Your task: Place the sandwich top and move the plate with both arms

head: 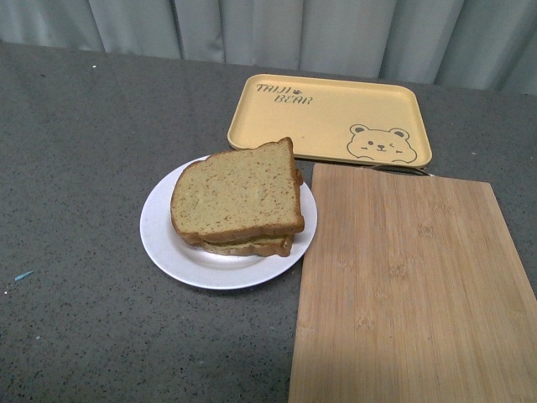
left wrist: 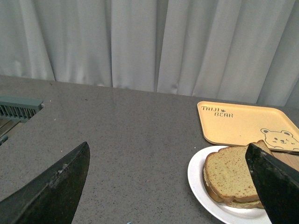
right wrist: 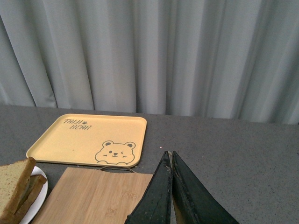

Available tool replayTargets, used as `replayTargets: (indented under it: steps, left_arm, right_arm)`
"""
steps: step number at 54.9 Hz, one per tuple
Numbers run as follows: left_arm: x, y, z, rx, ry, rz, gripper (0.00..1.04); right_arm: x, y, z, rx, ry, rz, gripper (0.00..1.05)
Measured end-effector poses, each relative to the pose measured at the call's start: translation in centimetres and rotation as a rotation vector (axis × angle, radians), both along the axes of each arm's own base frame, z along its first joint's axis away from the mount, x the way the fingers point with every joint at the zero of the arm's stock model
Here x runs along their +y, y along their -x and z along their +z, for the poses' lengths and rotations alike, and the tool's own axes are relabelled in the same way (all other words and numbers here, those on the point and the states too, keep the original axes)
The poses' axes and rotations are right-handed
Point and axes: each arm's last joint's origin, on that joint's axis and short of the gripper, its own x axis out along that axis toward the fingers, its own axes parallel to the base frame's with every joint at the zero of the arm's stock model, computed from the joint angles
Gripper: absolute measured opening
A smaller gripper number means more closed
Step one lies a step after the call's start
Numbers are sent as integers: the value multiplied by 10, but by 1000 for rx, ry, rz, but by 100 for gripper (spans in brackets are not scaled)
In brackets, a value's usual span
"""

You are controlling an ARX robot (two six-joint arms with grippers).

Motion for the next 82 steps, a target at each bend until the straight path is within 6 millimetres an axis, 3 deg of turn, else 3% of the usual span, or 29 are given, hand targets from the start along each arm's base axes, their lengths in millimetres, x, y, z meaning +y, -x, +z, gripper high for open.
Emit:
replayTargets:
  steps: [55,58,64,73,82]
  left_arm:
    - [0,0,0,0,0,0,98]
    - [0,0,0,0,0,0,98]
    - [0,0,0,0,0,0,98]
    - [0,0,0,6,3,-8,98]
    - [0,-14,-10,347,260,-93,98]
  right_arm:
    - [0,27,-2,1,0,3,1]
    - [0,27,-2,1,2,3,7]
    - [0,27,-2,2,2,3,34]
    - [0,27,-2,2,2,3,62]
    - [0,27,-2,2,2,3,89]
